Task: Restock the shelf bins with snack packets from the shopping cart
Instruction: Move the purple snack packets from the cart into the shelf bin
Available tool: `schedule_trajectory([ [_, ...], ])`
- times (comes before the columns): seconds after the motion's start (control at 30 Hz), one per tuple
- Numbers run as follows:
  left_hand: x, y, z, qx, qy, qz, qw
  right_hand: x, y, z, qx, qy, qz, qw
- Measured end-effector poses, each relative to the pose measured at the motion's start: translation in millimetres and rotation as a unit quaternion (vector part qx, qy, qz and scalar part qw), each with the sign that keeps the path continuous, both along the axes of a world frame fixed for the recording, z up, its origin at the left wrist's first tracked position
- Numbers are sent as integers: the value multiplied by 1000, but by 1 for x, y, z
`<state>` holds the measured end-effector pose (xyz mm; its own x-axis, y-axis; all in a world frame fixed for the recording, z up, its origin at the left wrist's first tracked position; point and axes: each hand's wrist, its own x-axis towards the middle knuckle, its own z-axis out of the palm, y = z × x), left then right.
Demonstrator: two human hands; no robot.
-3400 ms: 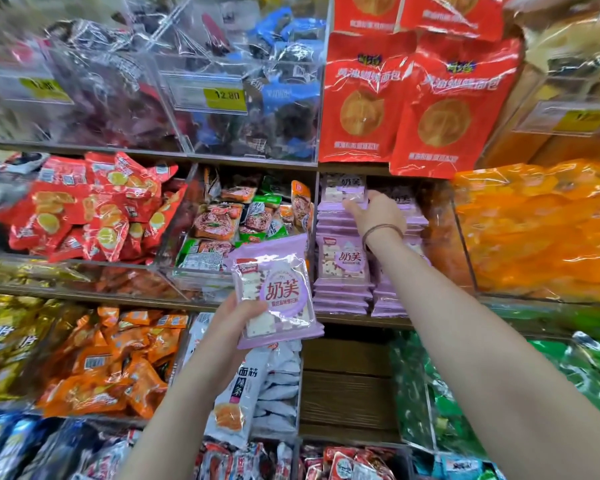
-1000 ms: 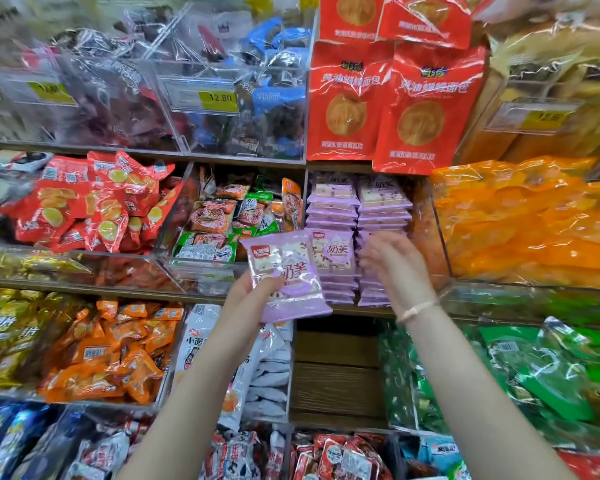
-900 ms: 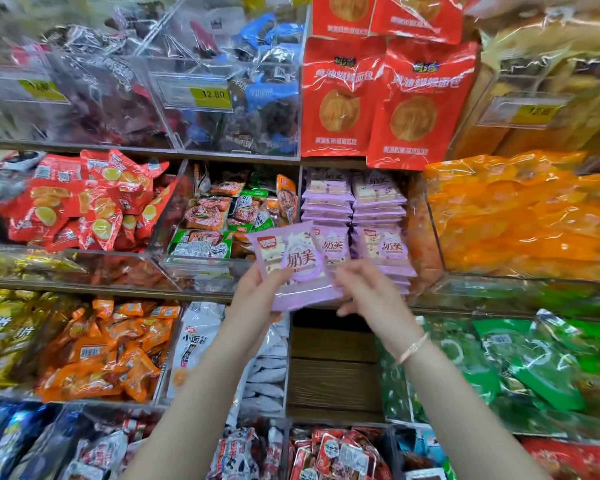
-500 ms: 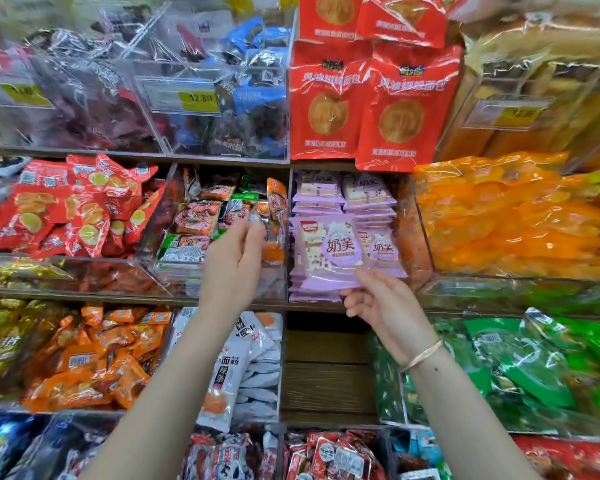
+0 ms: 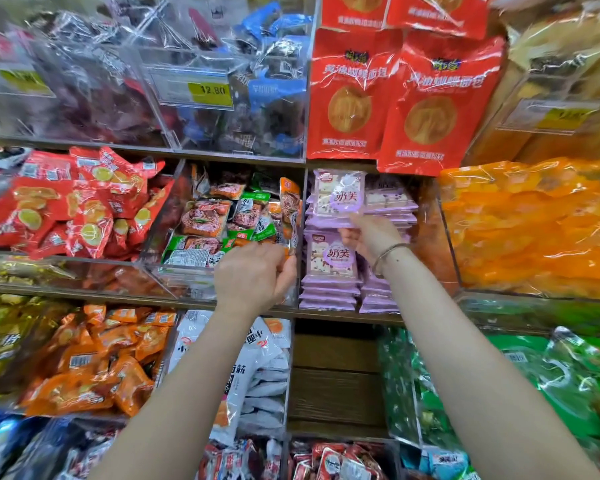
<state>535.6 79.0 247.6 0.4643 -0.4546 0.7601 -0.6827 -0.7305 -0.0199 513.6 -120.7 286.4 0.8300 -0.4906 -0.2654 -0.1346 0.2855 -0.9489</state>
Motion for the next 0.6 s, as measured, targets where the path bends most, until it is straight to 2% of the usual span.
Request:
schedule_trajectory([
  [0.07,1,-1,0,-3,-7,3,1000,4,1,-10,4,12,-4,1000],
  [0.17,2,0,-1,-11,-22,3,1000,2,2,-15,39,-14,-22,999],
  [0.37,2,0,-2,-10,-24,1,1000,9,1,3,180,-105,-29,978],
  [0.5,2,0,-3,-12,-25,-1,1000,24,-2,4,149,-60,-65,985],
  [0.6,3,-1,-3,-12,-25,-4,1000,40,0,3,77,-9,-75,994],
])
